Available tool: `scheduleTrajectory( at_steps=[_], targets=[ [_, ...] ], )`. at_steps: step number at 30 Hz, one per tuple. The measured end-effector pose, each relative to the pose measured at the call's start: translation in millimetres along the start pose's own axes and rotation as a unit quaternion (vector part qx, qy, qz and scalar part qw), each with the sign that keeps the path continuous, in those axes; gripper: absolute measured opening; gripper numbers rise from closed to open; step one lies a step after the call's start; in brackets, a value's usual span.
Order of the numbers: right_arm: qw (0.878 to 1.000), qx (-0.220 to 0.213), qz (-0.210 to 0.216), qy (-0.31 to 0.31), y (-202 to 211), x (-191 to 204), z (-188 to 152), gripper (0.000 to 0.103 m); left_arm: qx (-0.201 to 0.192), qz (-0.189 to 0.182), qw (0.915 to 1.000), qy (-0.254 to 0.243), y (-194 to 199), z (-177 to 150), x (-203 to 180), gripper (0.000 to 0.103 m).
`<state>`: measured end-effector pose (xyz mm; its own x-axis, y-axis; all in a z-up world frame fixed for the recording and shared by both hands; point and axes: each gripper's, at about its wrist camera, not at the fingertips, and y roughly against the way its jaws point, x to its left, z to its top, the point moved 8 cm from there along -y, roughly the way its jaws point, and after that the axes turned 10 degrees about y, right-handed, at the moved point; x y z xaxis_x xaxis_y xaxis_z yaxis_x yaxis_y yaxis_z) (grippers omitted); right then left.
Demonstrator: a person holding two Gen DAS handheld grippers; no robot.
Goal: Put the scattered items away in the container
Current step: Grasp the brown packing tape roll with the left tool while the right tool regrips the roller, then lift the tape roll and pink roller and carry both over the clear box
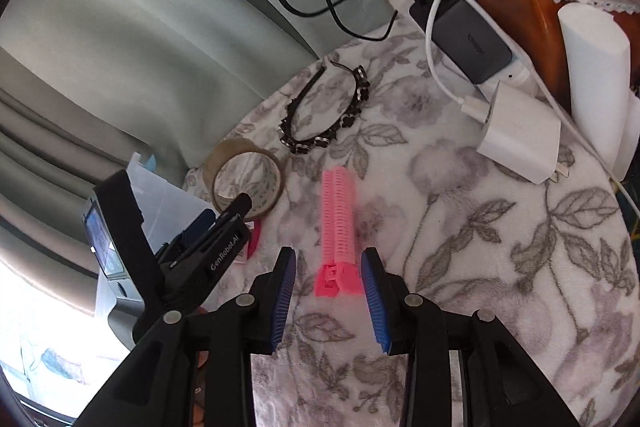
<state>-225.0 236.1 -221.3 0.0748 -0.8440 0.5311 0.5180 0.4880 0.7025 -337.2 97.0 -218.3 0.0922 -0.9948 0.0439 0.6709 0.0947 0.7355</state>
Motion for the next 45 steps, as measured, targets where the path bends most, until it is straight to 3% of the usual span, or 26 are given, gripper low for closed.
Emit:
scheduleTrajectory(
  at_steps=[11, 15, 17, 20, 22, 32, 45],
  targets=[
    [0.996, 0.043, -0.053, 0.054, -56.4, 3.2, 8.7, 0.042, -0.001, 0.027, 0.9993, 0.026, -23.2, 9.4, 10.7, 0.055],
    [0.994, 0.045, -0.071, 0.064, -61.5, 2.1, 5.3, 0.039, -0.003, 0.033, 0.9986, 0.040, -28.1, 12.0, 16.5, 0.033],
    [0.995, 0.044, -0.073, 0.058, -59.0, -0.7, 3.2, 0.030, -0.003, 0.034, 0.9983, 0.047, -28.4, 14.1, 18.3, 0.030],
    [0.996, 0.044, -0.064, 0.041, -51.8, -4.9, -0.1, 0.029, -0.006, 0.031, 0.9979, 0.056, -25.8, 16.7, 20.7, 0.024],
    [0.997, 0.042, -0.062, 0.036, -43.8, -5.6, -3.0, 0.029, -0.006, 0.024, 0.9977, 0.064, -21.9, 18.6, 22.0, 0.010],
    [0.999, 0.002, -0.045, 0.015, 18.6, 5.0, -17.5, 0.029, -0.014, -0.016, 0.9966, 0.080, 31.4, 10.9, 17.4, 0.008],
    [0.996, -0.078, -0.011, 0.049, 109.6, 76.2, -22.0, 0.029, -0.081, -0.083, 0.9855, 0.124, 175.8, 10.2, 47.1, 0.008]
  ],
)
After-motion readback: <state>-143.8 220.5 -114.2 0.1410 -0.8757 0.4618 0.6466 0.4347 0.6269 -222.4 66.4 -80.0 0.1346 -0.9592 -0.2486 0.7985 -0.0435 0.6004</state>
